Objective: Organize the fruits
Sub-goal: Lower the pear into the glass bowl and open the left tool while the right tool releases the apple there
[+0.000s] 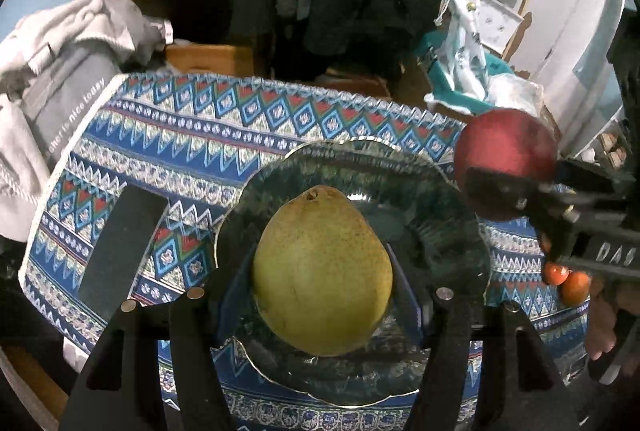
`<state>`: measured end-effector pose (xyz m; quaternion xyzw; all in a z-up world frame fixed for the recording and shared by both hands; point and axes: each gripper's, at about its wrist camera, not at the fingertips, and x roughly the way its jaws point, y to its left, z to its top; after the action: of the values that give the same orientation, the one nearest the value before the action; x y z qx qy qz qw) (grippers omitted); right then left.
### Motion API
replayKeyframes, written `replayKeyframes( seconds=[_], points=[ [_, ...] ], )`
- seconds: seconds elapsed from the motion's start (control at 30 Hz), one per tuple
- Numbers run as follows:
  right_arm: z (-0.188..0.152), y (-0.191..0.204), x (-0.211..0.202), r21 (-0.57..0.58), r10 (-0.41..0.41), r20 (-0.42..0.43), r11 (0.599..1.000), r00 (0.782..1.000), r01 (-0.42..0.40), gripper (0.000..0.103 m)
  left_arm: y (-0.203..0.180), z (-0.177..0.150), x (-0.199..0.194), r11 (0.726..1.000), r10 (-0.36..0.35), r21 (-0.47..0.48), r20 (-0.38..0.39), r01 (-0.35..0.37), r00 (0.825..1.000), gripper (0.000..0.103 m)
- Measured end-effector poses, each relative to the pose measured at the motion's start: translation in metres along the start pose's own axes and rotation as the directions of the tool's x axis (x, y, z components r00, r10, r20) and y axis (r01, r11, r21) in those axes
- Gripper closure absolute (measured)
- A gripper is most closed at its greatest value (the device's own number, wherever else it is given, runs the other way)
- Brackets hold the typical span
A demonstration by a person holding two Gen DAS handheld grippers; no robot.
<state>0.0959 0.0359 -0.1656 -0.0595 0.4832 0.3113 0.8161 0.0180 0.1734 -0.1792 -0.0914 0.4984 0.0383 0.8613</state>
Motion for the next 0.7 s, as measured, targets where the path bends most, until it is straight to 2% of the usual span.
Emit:
replayKeyframes(
  seconds=[0.27, 0.7],
  points=[
    [-0.016, 0.001, 0.029, -0.013, -0.002, -0.085, 1.0, 0.996, 0.001, 0.026, 0.0, -0.012, 0.035, 1.0, 0.008, -0.005, -0.107, -0.008, 0.994, 0.037],
    [-0.029, 0.0, 0.049, -0.028, -0.018, -0.142, 1.0, 0.99, 0.014, 0.026, 0.0, -0.031, 0.073, 0.999, 0.043, 0.007, -0.237, -0.042, 0.97, 0.037]
  ],
)
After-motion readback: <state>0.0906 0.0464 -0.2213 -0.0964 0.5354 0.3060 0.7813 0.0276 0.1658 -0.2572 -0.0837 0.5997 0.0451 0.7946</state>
